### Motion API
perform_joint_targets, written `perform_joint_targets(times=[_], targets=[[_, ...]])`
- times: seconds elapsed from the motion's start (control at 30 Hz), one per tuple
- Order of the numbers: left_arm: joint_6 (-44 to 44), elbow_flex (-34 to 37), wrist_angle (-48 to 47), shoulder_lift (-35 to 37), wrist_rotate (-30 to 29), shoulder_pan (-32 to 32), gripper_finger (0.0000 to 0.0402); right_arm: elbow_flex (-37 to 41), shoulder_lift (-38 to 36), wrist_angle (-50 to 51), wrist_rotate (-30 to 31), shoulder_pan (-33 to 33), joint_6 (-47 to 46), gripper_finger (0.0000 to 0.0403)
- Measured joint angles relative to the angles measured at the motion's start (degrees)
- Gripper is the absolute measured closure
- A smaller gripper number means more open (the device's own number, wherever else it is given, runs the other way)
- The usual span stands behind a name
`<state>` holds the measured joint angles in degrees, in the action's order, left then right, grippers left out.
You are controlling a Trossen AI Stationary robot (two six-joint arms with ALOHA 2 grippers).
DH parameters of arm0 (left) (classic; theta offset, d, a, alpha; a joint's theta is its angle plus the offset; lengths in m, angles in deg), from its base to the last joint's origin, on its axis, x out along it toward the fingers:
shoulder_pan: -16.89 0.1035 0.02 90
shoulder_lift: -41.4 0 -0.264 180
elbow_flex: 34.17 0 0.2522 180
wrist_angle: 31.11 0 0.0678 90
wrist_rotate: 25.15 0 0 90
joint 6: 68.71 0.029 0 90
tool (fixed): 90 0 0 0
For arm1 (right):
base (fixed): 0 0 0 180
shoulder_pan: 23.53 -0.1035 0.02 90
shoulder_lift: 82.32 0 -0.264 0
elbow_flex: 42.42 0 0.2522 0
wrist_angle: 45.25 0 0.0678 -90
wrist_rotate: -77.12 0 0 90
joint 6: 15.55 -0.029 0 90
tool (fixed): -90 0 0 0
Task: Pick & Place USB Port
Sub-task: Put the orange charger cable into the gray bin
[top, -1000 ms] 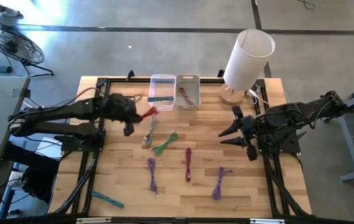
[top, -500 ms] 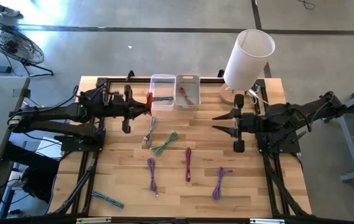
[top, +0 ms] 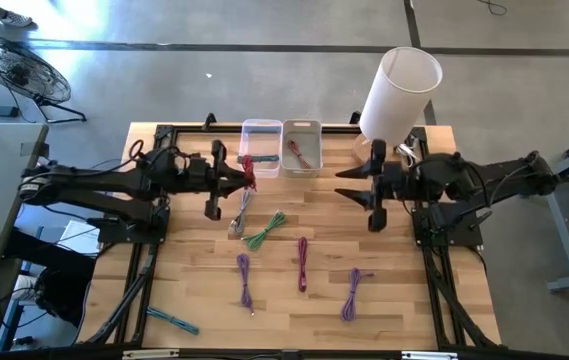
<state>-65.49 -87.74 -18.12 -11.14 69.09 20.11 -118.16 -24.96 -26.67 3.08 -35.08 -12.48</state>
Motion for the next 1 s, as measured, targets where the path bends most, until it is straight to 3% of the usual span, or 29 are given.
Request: perform_joint_targets(times=[0.27, 0.47, 0.8, 1.0], targets=[[-0.7, 0.0, 11.3, -4.2, 2.6, 0.0, 0.0376, 0.0, 0.3, -2.4, 0.2, 0.7, 0.4, 0.0198], [-2.2, -0.7, 14.2, -8.4, 2.7, 0.1, 0.0376, 0.0, 2.9, -7.2, -0.3, 0.8, 2.3, 0.0198], [-2.3, -9.1, 14.2, -18.1, 10.1, 0.1, 0.0376, 0.0, 7.8, -11.0, -7.3, 5.3, -1.3, 0.0196], [-2.2, -12.1, 14.2, -22.0, 10.7, 0.1, 0.0376, 0.0, 8.3, -12.4, -11.2, 7.1, -3.1, 0.0196]])
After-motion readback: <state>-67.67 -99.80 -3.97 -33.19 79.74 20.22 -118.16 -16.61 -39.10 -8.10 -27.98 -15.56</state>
